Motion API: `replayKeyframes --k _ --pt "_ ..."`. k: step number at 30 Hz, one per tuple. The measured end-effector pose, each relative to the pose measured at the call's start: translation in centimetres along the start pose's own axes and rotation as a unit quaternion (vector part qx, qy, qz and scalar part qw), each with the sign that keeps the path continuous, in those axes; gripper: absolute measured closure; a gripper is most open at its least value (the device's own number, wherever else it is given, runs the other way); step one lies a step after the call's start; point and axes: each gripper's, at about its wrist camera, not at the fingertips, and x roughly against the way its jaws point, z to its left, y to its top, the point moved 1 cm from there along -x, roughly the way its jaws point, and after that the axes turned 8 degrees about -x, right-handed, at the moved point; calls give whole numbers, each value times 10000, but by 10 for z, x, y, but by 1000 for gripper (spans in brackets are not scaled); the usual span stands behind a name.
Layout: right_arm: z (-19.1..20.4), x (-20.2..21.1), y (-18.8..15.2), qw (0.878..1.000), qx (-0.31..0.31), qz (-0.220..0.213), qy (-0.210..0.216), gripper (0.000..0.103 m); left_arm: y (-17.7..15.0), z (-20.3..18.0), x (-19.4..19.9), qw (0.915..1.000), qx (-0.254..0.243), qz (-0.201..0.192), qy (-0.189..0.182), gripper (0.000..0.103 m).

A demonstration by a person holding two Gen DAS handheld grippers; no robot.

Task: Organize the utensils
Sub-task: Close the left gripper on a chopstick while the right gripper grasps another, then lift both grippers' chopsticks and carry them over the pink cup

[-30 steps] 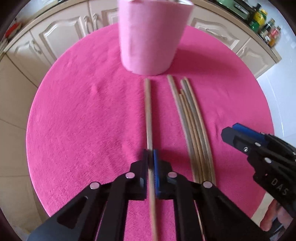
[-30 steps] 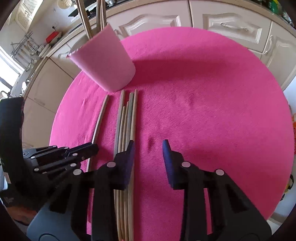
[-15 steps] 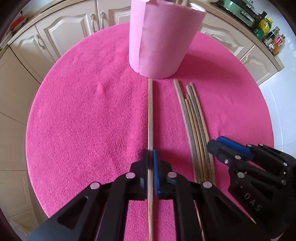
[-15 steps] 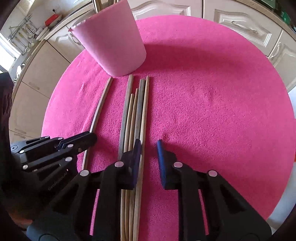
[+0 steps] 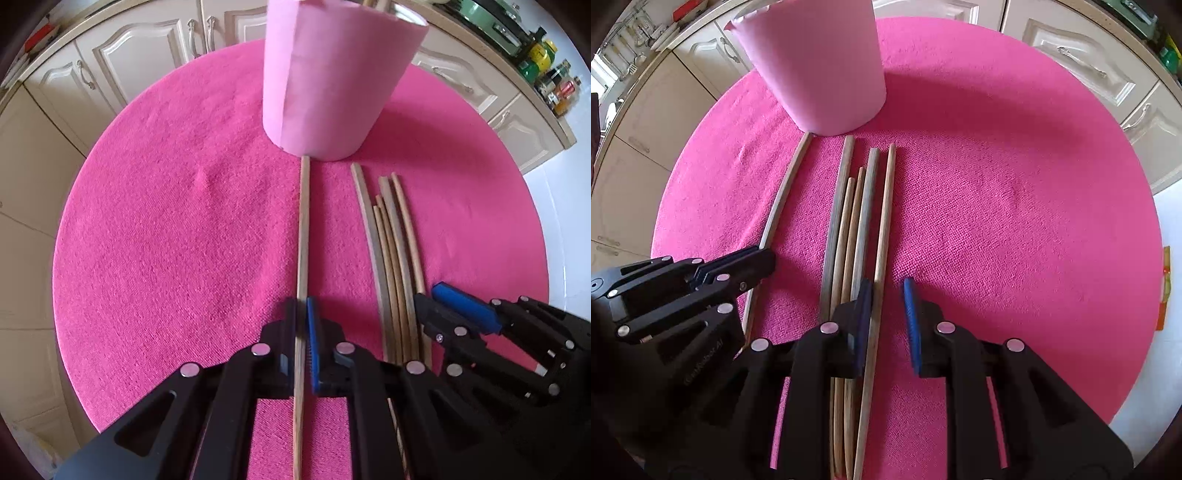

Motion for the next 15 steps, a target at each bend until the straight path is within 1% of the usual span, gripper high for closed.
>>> replayKeyframes --k 2,4,6,8,11,15 --pt "-5 1 2 9999 -102 14 57 93 -1 -1 0 10000 -70 -40 32 97" --pt "-12 0 5 9996 -218 37 176 96 -2 0 0 10000 -44 -73 -40 97" --pt "-16 0 6 9992 -278 41 269 97 -4 3 2 9998 42 -107 -155 97" --pt "-23 3 5 9985 -393 -42 380 97 -6 6 4 9997 42 -155 -166 97" --pt "-41 14 6 9962 -628 -287 529 97 -8 9 11 9994 48 -303 -182 97" --pt "-57 34 8 9893 -933 -599 945 97 -8 9 25 9981 3 -527 -318 97"
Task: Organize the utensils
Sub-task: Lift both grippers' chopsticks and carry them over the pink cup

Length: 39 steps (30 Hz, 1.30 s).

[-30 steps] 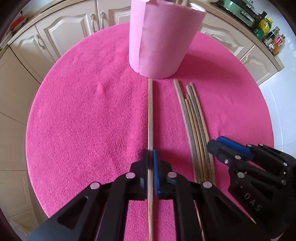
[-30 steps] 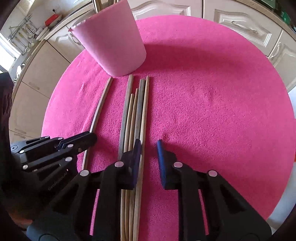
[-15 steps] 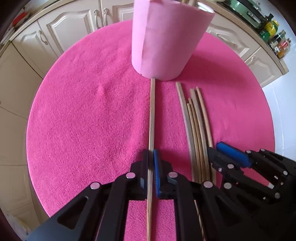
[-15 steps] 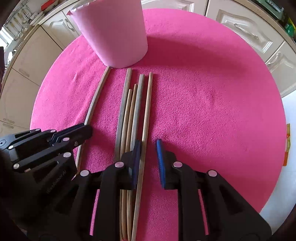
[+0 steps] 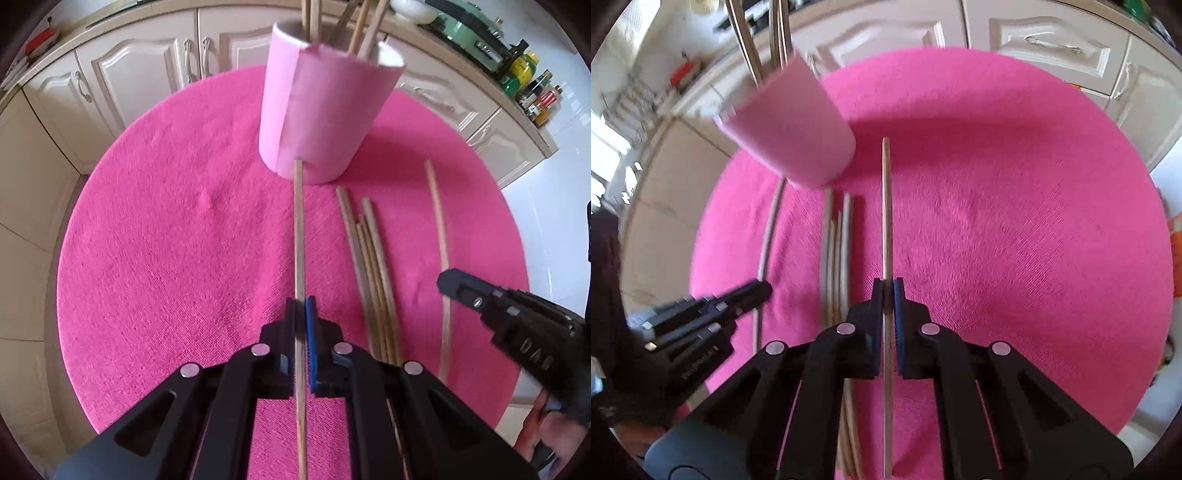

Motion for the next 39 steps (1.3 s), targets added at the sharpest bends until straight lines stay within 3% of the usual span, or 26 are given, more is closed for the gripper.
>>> replayKeyframes --k 7,13,22,28,33,39 --pt "-11 29 3 9982 -210 -343 447 97 -5 -5 26 9993 -233 -268 -75 97" --pt "-4 40 4 9965 -289 -555 562 97 -4 -18 47 9969 -435 -609 -242 97" --pt "17 70 28 9909 -176 -1016 862 97 18 -34 87 9868 -583 -1455 -403 97" --pt "32 93 48 9849 -16 -1368 1059 97 45 -29 114 9742 -528 -2174 -302 97" --pt "41 109 70 9793 130 -1616 1214 97 74 -15 138 9581 -356 -2838 -146 97" --pt "48 121 98 9727 215 -1801 1449 97 108 0 151 9437 -88 -3308 -46 97"
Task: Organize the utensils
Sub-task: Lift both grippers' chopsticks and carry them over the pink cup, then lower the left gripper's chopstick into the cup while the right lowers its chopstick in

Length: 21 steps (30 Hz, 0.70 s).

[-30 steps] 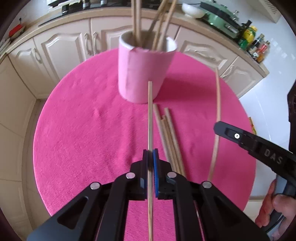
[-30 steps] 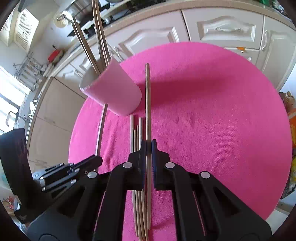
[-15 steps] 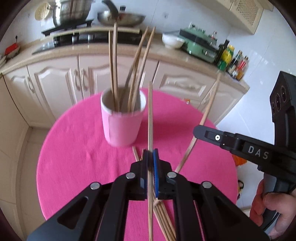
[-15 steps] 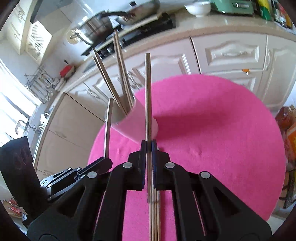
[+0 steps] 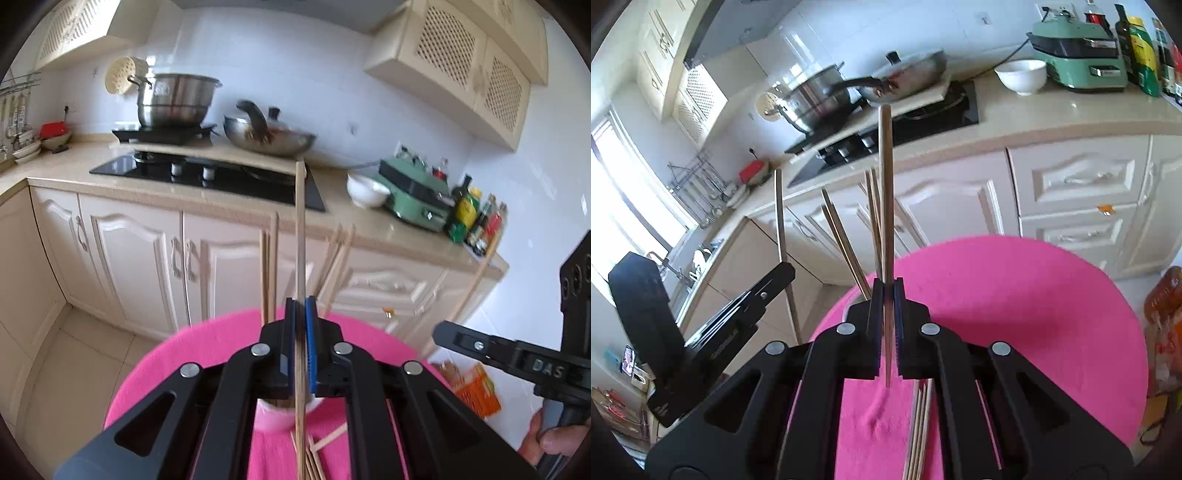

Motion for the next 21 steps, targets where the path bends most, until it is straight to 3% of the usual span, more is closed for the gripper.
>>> replayKeyframes --k 10,21 --pt "8 -9 40 9989 40 -259 385 97 30 13 -22 9965 218 -719 379 97" --pt "10 -43 36 9993 194 34 323 97 26 22 -54 9922 237 -974 747 97"
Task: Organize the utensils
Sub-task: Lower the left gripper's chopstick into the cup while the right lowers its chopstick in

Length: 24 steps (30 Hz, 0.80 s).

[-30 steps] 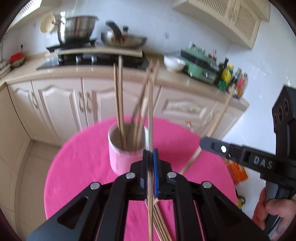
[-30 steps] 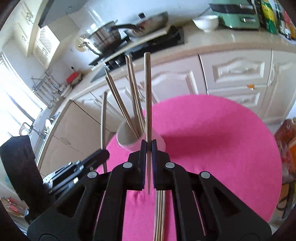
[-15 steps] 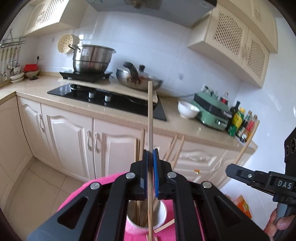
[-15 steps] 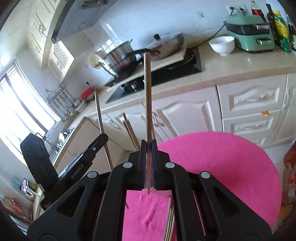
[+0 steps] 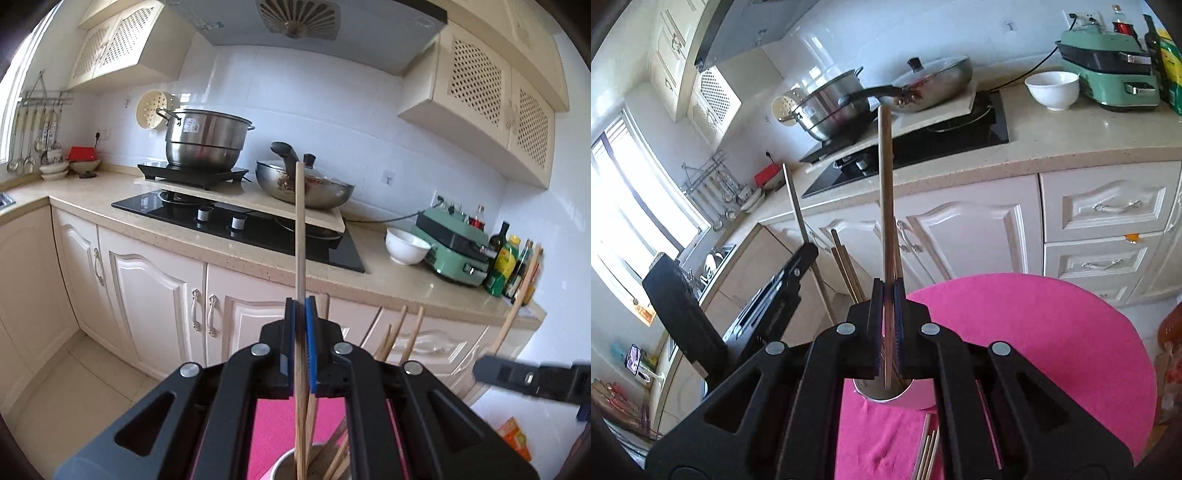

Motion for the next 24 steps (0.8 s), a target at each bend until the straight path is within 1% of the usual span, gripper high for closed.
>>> replayKeyframes --k 2,4,10,15,24 --pt "-1 -5 -3 10000 19 62 -14 97 -1 0 -2 9999 -42 -89 57 97" --pt "-1 -9 -6 9999 48 123 -44 97 -7 -1 -4 9999 -103 -85 90 97" --pt "-3 -16 -14 9996 41 265 -50 97 -29 -3 -9 9995 -226 143 188 97" --pt "1 -18 -21 9994 66 331 -49 97 -37 2 -2 9995 -189 237 120 97" --pt "8 -19 -35 9987 227 375 -246 97 -56 8 16 9983 -183 558 -70 97"
